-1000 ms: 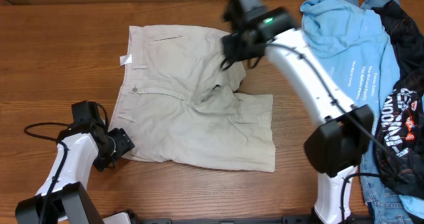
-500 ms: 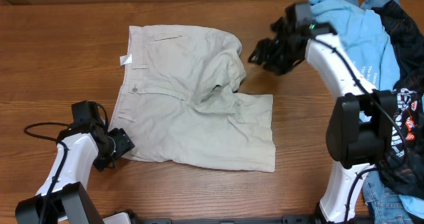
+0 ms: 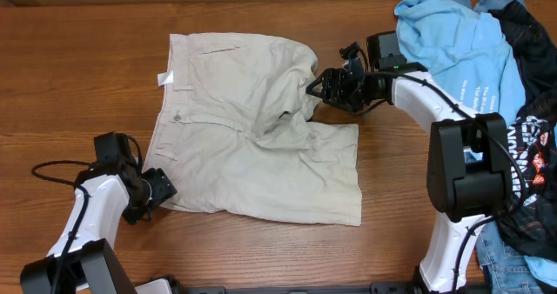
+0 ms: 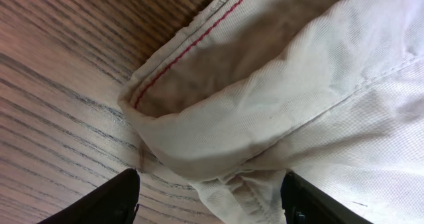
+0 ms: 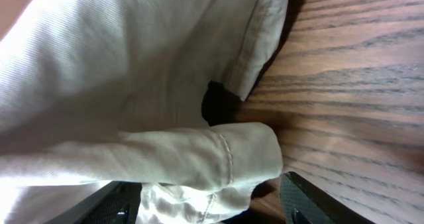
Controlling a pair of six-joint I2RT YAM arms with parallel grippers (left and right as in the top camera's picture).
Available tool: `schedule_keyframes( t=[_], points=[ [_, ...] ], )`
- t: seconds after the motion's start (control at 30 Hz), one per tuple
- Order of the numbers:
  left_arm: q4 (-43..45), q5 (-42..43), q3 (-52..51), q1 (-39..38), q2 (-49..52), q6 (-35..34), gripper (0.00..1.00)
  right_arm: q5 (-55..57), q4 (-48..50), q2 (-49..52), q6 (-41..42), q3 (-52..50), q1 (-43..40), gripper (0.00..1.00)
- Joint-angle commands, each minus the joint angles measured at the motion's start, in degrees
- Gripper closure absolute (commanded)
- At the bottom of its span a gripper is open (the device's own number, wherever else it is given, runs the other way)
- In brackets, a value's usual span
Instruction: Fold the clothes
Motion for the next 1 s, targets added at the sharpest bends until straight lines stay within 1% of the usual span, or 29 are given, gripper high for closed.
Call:
schedule_keyframes(
  t=[0.0,0.2,0.23,0.3,0.33,0.4,0.43,0.47,0.5,0.53,0.7,0.83,0.9,0.97],
  points=[
    [0.26,-0.76,-0.46,-0.15,-0.11,1.22,0.28,-1.18,1.99,-0.2,2.38,-2.54,0.15,0.29],
    [0.24,-0.76,-0.46,-0.15,-0.11,1.22,0.28,-0.83,6.54,-0.2,4.57,-4.9,0.15,0.29],
    [0.28,-0.74,-0.46,-0.15,-0.11,1.22,0.28,-0.85,7.06,-0.2,5.31,-5.07,0.15,0.3],
    [0.35,-0.74,-0.46,-0.15,-0.11,1.22,0.28,-1.2,7.72,-0.2,5.44,-5.14,0.15,0.36],
    [0.35,-0.74,-0.46,-0.15,-0.11,1.22,0.28,-1.31,7.93,-0.2,5.49,-5.14,0.2,0.4],
    [0.35,-0.76,-0.46,-0.15,-0.11,1.22,0.28,-2.27,8.52,-0.2,5.49,-5.14,0.22,0.62],
    [0.35,-0.76,-0.46,-0.15,-0.11,1.22,0.28,-3.34,9.09,-0.2,5.51,-5.14,0.22,0.77],
    [0.35,-0.76,-0.46,-0.15,-0.11,1.22,0.28,-4.04,9.57,-0.2,5.51,-5.14,0.22,0.83],
    [0.35,-0.76,-0.46,-0.15,-0.11,1.22,0.28,-4.87,10.1,-0.2,5.49,-5.14,0.22,0.94],
    [0.35,-0.76,-0.46,-0.15,-0.11,1.22,0.28,-5.38,10.45,-0.2,5.44,-5.14,0.22,0.96],
    [0.33,-0.76,-0.46,-0.15,-0.11,1.22,0.28,-5.42,10.43,-0.7,5.11,-4.98,-0.59,0.96],
    [0.33,-0.79,-0.46,-0.15,-0.11,1.22,0.28,-4.72,6.99,-4.9,2.49,-2.1,-4.72,0.96],
    [0.35,-0.79,-0.46,-0.15,-0.11,1.22,0.28,-0.92,2.82,-8.17,0.37,0.79,-6.99,0.96],
    [0.37,-0.79,-0.46,-0.15,-0.11,1.22,0.28,7.39,-2.99,-11.69,-1.7,4.52,-8.81,0.96]
  ],
)
